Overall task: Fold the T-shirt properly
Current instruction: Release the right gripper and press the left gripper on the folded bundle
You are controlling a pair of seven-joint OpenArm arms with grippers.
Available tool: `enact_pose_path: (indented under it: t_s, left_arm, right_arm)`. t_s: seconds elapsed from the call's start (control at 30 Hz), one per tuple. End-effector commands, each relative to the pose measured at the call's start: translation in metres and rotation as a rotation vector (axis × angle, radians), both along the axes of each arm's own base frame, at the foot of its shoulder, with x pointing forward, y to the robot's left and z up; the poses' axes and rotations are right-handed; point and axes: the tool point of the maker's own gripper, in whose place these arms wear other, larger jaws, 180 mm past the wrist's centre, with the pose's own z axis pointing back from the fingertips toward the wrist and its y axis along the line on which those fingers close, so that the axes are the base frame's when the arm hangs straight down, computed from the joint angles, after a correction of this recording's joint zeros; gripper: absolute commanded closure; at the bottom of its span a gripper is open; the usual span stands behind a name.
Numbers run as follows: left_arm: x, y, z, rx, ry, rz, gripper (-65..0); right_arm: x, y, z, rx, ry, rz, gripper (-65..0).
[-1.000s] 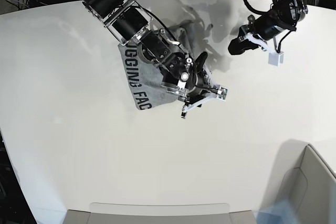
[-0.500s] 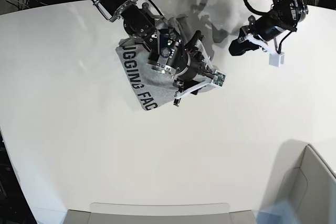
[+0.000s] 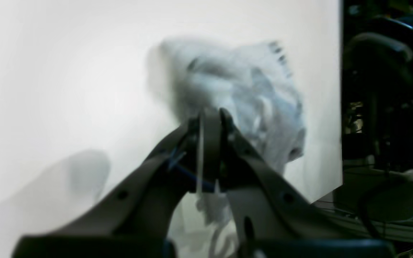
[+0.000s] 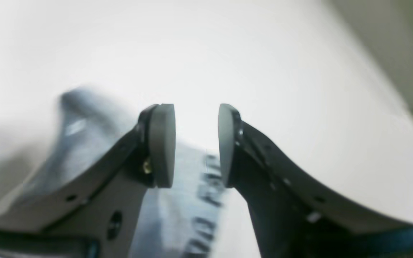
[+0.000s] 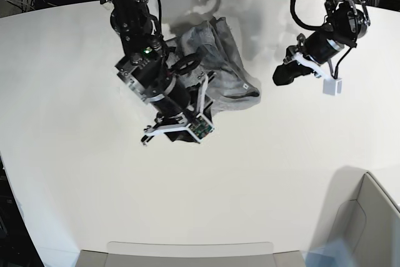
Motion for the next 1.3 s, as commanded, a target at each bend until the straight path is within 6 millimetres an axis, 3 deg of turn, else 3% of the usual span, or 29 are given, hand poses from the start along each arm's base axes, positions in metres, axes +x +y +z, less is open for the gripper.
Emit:
enact_pose_path:
  t_s: [0.0,0.17,0.3,0.5,0.67,0.87,1.1,1.27]
  left_arm:
    - [0.005,-0.005,0.011,-0.012,-0.039,-0.015,-1.8]
    - [0.006,-0.046,0.011,-0.046,-0.052,-0.115,-1.8]
    - [0.0,-0.073,0.009,-0.076,-0.051,-0.181,-1.8]
    - [-0.017,-0.118,0.007,-0.122,-0.031,-0.311,-1.5]
    - [-0.027,-0.139,0.006,-0.14,-0.017,-0.377,-1.5]
    - [-0.025,-0.124,-0.018,0.037,0.011,-0.378,-1.5]
    - [-0.024,-0.1,-0.04,0.232,0.04,-0.371,-1.5]
    - [-0.031,-0.084,-0.07,0.322,0.12,-0.369,-1.5]
  right_arm:
    - [0.002,-0.007,0.009,0.028,-0.028,-0.017,-19.1]
    - [-0.01,-0.068,-0.019,-0.065,0.026,-0.124,-19.1]
    - [-0.026,-0.096,-0.041,-0.098,0.087,-0.181,-19.1]
    - [-0.047,-0.122,-0.061,-0.084,0.172,-0.203,-19.1]
    - [-0.054,-0.135,-0.062,-0.008,0.215,-0.213,-19.1]
    - [-0.058,-0.145,-0.066,-0.004,0.235,-0.238,-19.1]
    - [-0.06,-0.144,-0.067,-0.001,0.237,-0.234,-19.1]
    - [-0.059,-0.142,-0.066,0.0,0.233,-0.229,-19.1]
